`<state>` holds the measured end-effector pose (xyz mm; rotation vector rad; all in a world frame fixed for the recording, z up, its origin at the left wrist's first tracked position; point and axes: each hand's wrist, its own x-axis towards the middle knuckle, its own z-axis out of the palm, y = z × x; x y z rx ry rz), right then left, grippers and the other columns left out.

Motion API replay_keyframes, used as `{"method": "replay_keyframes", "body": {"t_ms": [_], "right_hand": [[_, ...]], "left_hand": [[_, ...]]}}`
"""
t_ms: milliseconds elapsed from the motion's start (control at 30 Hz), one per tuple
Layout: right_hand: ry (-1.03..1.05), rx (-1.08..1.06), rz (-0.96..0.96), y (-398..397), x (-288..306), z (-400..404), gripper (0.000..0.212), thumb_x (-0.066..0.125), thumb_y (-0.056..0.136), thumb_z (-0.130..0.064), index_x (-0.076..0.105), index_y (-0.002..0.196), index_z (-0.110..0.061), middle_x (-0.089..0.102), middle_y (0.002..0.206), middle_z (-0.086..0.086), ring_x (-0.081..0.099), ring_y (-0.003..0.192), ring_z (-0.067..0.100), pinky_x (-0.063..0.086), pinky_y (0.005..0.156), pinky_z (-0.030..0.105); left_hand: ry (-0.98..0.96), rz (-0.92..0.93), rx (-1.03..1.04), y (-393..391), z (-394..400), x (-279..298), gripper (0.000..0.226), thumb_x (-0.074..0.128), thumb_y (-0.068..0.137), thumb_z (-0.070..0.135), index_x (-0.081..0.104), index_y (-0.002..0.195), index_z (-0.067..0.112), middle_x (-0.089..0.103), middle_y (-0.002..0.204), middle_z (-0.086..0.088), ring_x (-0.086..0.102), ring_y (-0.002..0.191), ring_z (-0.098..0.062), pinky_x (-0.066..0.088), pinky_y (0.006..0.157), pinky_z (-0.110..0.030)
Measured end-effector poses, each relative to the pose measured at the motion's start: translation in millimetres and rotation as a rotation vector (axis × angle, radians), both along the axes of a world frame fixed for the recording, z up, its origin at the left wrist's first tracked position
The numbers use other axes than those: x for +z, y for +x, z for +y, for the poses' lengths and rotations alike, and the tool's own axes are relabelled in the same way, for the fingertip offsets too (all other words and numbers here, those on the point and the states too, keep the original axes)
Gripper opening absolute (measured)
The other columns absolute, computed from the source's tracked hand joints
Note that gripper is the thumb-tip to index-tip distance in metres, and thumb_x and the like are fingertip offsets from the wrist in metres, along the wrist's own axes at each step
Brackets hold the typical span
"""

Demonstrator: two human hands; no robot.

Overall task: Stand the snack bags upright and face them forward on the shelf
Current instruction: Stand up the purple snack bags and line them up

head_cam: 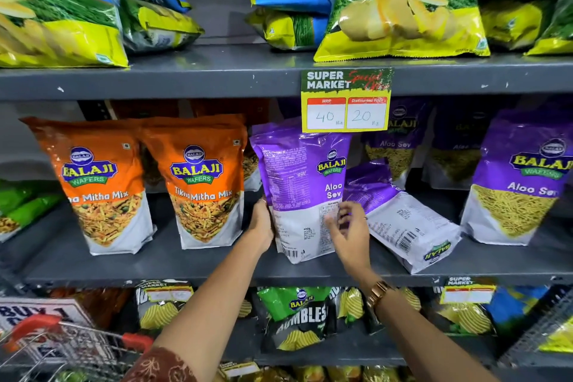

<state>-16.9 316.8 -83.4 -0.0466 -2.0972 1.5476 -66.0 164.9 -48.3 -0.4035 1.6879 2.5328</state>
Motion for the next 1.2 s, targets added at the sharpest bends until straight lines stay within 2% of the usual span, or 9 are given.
{"method": "replay_keyframes", "body": {"t_ms": [133, 333, 467, 533, 600, 733, 833, 1033, 1200], "right_hand": [[0.109, 0.031, -0.047, -8, -7, 1, 0.049, 0.055, 0.081, -0.042, 0.045, 0.12, -0.016, 0.052, 0.114, 0.009, 0.052, 0.096, 0.022, 0.045, 0.086, 0.035], [0.077, 0.166, -0.224, -31, 7, 6, 0.038, 0.042, 0.093, -0.01, 0.048, 0.13, -0.015, 0.057, 0.131, 0.011, 0.052, 0.12, 0.026, 0.037, 0.109, 0.042], [0.037, -0.042, 0.018, -5, 2, 6, 0.028, 0.047, 0.089, -0.033, 0.054, 0.113, -0.02, 0.063, 0.108, 0.006, 0.058, 0.096, 0.017, 0.049, 0.088, 0.046], [0.155, 0.108, 0.102, 17, -1, 5, 0.034, 0.05, 0.081, -0.043, 0.046, 0.111, -0.027, 0.056, 0.099, -0.005, 0.055, 0.089, 0.008, 0.049, 0.079, 0.032], [0.387, 0.234, 0.134, 25, -9, 3, 0.052, 0.057, 0.075, -0.044, 0.043, 0.117, -0.017, 0.053, 0.108, -0.001, 0.052, 0.1, 0.011, 0.043, 0.088, 0.028], [0.416, 0.168, 0.091, 10, -11, 5, 0.055, 0.058, 0.072, -0.036, 0.045, 0.118, -0.008, 0.052, 0.106, 0.001, 0.048, 0.098, 0.007, 0.037, 0.086, 0.02], [0.256, 0.183, -0.071, 2, 4, 8, 0.008, 0.053, 0.069, -0.019, 0.053, 0.077, -0.018, 0.051, 0.067, -0.007, 0.047, 0.061, 0.003, 0.034, 0.06, 0.02], [0.002, 0.193, -0.518, -36, 22, 15, 0.032, 0.046, 0.069, 0.011, 0.038, 0.049, -0.014, 0.042, 0.048, 0.001, 0.041, 0.053, 0.015, 0.033, 0.049, 0.023], [-0.051, 0.163, -0.608, -47, 17, 14, 0.034, 0.038, 0.07, 0.015, 0.037, 0.048, -0.01, 0.043, 0.036, -0.003, 0.037, 0.052, 0.014, 0.034, 0.043, 0.02]], "left_hand": [[-0.243, -0.028, -0.024, 2, 1, -14, 0.036, 0.043, 0.077, 0.046, 0.063, 0.066, 0.019, 0.072, 0.083, -0.006, 0.06, 0.08, -0.022, 0.047, 0.076, -0.031], [-0.468, 0.175, -0.085, 12, 4, -16, 0.027, 0.045, 0.086, 0.012, 0.055, 0.063, 0.022, 0.055, 0.061, 0.0, 0.049, 0.061, -0.016, 0.042, 0.051, -0.018], [-0.328, 0.138, -0.01, -2, 9, -5, 0.014, 0.048, 0.088, 0.022, 0.06, 0.085, 0.016, 0.061, 0.085, -0.004, 0.052, 0.091, -0.021, 0.039, 0.066, -0.031], [-0.199, 0.047, -0.126, -9, 14, 5, 0.039, 0.044, 0.091, 0.033, 0.052, 0.124, 0.013, 0.058, 0.121, -0.007, 0.05, 0.116, -0.024, 0.04, 0.095, -0.038], [-0.169, 0.055, -0.238, -16, 17, 8, 0.039, 0.04, 0.091, 0.038, 0.055, 0.122, 0.02, 0.058, 0.126, -0.001, 0.05, 0.119, -0.021, 0.033, 0.109, -0.038], [-0.216, 0.15, -0.214, -14, 15, 1, 0.036, 0.046, 0.085, 0.041, 0.063, 0.105, 0.016, 0.066, 0.108, -0.005, 0.059, 0.105, -0.023, 0.043, 0.099, -0.037], [-0.366, 0.247, -0.074, -6, 2, -7, 0.066, 0.054, 0.071, 0.053, 0.054, 0.125, 0.014, 0.061, 0.122, -0.005, 0.056, 0.11, -0.021, 0.04, 0.103, -0.037], [-0.701, 0.375, 0.213, 23, 2, -22, 0.064, 0.043, 0.066, 0.069, 0.057, 0.077, 0.007, 0.057, 0.077, -0.014, 0.052, 0.071, -0.026, 0.041, 0.067, -0.038], [-0.793, 0.36, 0.27, 24, 2, -25, 0.057, 0.05, 0.071, 0.064, 0.056, 0.081, 0.008, 0.056, 0.087, -0.016, 0.051, 0.076, -0.027, 0.04, 0.07, -0.034]]}}
